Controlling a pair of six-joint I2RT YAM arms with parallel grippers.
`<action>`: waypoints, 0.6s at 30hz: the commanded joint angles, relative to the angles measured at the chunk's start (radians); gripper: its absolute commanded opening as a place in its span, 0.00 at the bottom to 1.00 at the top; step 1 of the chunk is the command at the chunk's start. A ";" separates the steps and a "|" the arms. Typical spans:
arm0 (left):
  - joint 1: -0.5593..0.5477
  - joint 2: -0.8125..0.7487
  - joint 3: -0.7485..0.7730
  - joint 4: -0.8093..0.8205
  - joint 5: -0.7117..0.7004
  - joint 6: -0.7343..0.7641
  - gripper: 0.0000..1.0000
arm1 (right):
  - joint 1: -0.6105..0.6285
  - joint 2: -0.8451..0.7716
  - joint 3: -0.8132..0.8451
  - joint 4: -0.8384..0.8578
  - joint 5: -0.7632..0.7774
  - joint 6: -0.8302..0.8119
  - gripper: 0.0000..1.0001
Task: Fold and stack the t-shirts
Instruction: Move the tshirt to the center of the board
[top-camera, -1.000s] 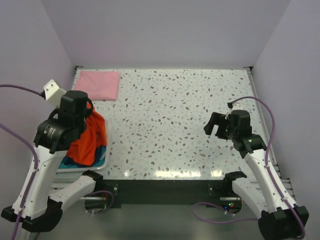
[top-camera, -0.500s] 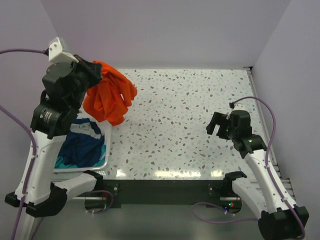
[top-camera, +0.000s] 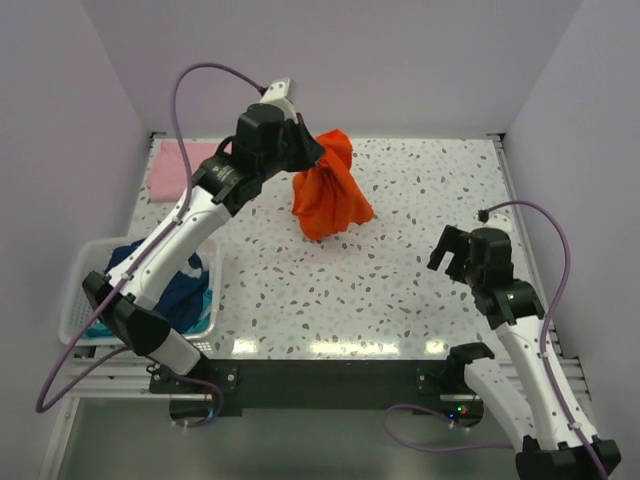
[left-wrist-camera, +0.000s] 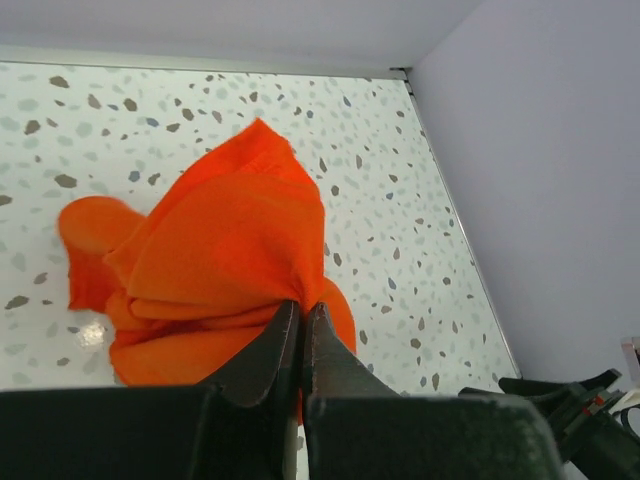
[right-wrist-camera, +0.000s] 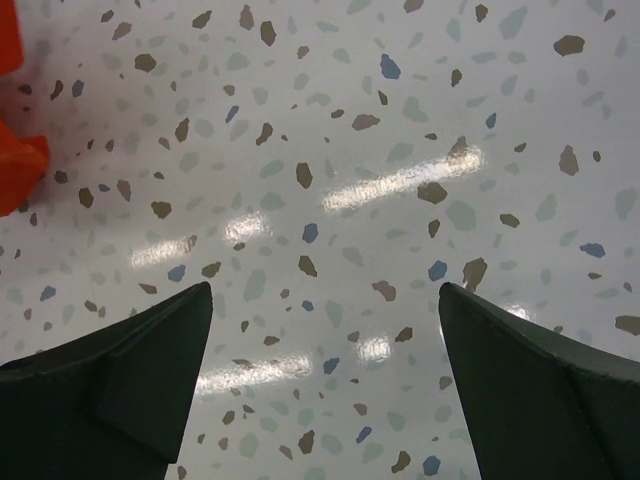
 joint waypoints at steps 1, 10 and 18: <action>-0.037 0.026 -0.012 0.140 0.052 0.022 0.00 | 0.001 -0.021 0.041 -0.033 0.084 0.026 0.99; -0.117 0.255 -0.081 0.161 0.141 0.031 0.00 | 0.001 -0.064 0.051 -0.073 0.122 0.037 0.99; -0.132 0.346 -0.171 0.166 0.161 0.049 0.56 | 0.003 -0.052 0.035 -0.076 0.100 0.040 0.99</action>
